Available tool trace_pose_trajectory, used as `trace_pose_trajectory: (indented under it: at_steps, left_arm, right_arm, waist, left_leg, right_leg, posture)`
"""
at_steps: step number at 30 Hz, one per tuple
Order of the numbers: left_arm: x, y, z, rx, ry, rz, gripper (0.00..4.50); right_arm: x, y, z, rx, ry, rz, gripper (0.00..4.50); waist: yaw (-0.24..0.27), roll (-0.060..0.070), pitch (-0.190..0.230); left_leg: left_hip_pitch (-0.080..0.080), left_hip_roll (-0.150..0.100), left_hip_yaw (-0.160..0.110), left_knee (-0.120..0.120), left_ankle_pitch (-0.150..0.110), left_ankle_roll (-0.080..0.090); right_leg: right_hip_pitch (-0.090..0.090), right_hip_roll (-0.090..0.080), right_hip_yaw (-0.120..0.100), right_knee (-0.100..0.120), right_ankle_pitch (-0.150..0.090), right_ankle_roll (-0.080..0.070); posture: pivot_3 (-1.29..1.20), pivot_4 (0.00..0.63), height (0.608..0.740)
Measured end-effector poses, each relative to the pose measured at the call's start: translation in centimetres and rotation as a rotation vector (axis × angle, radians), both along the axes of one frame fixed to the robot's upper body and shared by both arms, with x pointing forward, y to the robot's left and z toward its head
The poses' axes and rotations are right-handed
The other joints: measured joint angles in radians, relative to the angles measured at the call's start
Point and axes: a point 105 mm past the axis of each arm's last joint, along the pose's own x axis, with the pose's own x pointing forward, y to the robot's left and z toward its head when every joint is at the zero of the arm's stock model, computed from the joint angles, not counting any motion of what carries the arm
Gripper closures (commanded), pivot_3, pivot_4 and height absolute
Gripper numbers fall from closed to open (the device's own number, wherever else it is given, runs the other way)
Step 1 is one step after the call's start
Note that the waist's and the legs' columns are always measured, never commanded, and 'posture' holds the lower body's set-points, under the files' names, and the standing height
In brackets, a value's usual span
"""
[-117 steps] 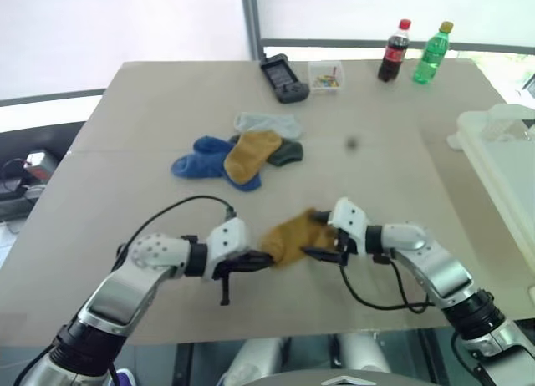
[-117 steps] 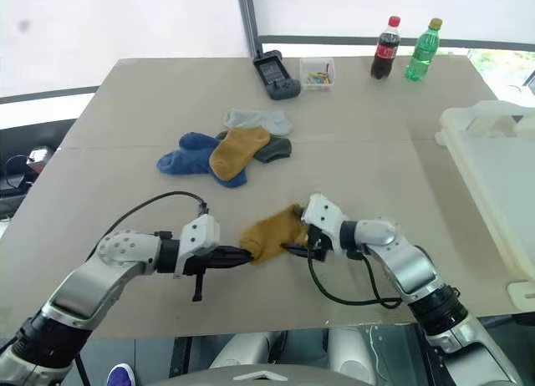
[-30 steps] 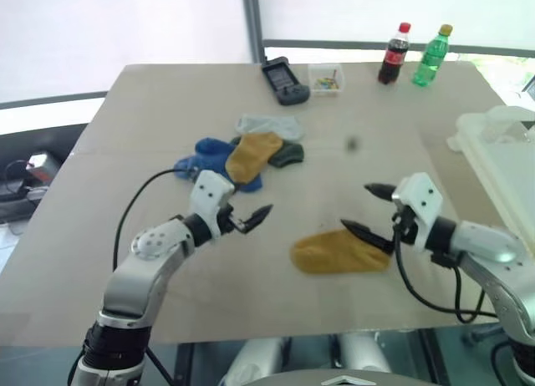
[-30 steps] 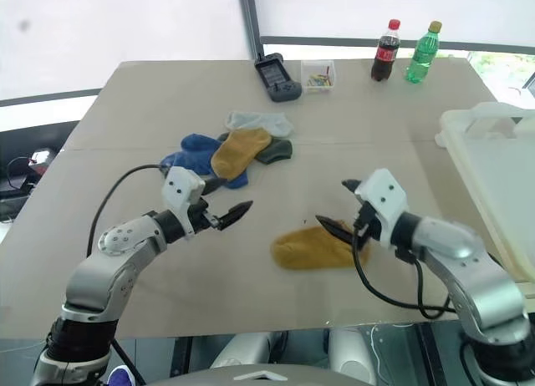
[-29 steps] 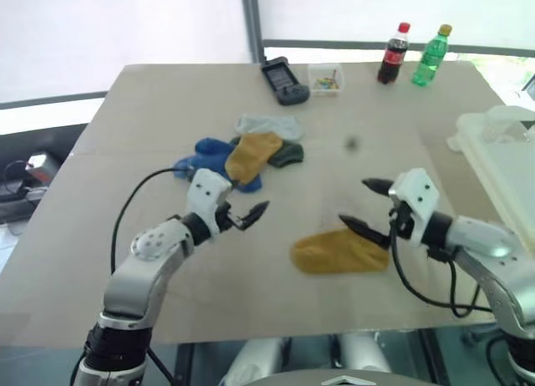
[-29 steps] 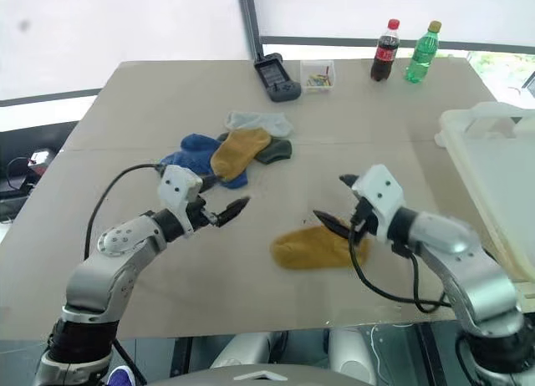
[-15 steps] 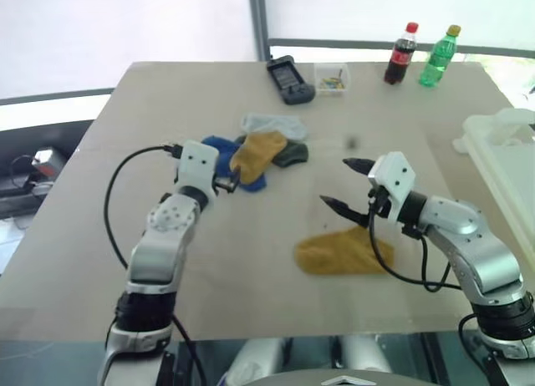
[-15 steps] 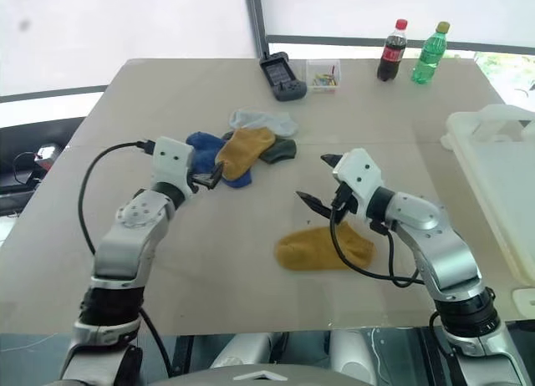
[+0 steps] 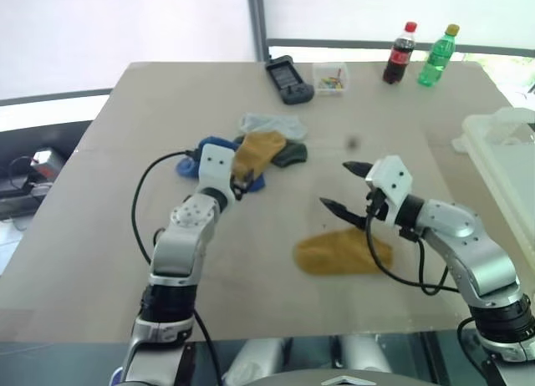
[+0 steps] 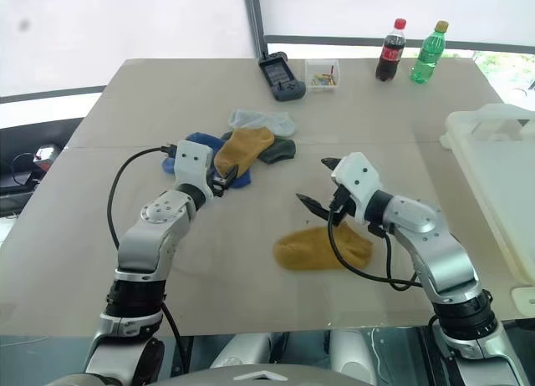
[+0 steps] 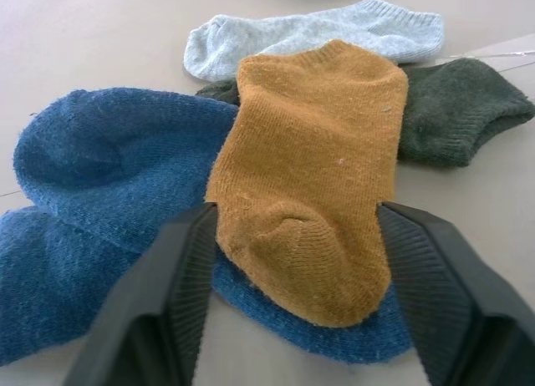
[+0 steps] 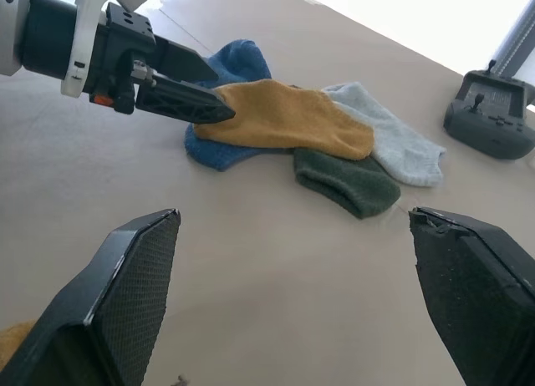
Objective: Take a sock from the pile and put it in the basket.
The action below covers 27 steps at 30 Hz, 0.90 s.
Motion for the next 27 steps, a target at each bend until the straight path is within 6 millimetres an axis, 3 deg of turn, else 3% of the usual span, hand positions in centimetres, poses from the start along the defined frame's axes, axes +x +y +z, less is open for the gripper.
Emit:
trace_pose_trajectory:
  at_steps: [4, 7, 12, 19, 27]
  left_arm:
    - [0.2, -0.1, -0.2, -0.006, 0.008, 0.007, 1.23]
    - [0.3, 0.0, -0.7, -0.007, 0.027, 0.01, 2.14]
    - [0.4, 0.0, -1.1, -0.006, 0.042, 0.009, 4.32]
    - [0.1, -0.1, -0.9, -0.01, 0.031, -0.015, 4.43]
    - [-2.7, -0.4, -0.2, -0.058, 0.01, -0.131, 4.43]
  right_arm:
    - [-0.5, -0.2, -0.1, -0.01, 0.0, 0.01, 0.0]
    - [-0.6, -0.5, -0.2, -0.009, 0.008, 0.006, 0.0]
    - [-0.8, -0.8, 0.2, -0.007, -0.001, 0.007, 0.0]
    - [-1.0, -0.8, 0.2, -0.001, -0.001, 0.01, 0.0]
    - [-1.1, -0.8, 0.1, -0.001, 0.007, 0.018, 0.0]
  waist:
    - [0.0, 0.0, 0.0]
    - [0.0, 0.0, 0.0]
    - [0.0, 0.0, 0.0]
    - [-0.001, 0.0, 0.0]
    - [0.0, 0.0, 0.0]
  left_leg:
    - [0.0, 0.0, 0.0, 0.0, 0.0, 0.0]
    - [0.0, 0.0, 0.0, 0.0, 0.0, 0.0]
    - [0.0, 0.0, 0.0, 0.0, 0.0, 0.0]
    - [0.0, 0.0, 0.0, 0.0, 0.0, 0.0]
    - [0.0, 0.0, 0.0, 0.0, 0.0, 0.0]
  right_leg:
    - [0.0, 0.0, 0.0, 0.0, 0.0, 0.0]
    - [0.0, 0.0, 0.0, 0.0, 0.0, 0.0]
    - [0.0, 0.0, 0.0, 0.0, 0.0, 0.0]
    - [0.0, 0.0, 0.0, 0.0, 0.0, 0.0]
    - [0.0, 0.0, 0.0, 0.0, 0.0, 0.0]
  posture:
    - [0.0, 0.15, 0.74]
    - [0.0, 0.15, 0.74]
    - [0.0, 0.15, 0.74]
    - [0.0, 0.15, 0.74]
    - [0.0, 0.15, 0.74]
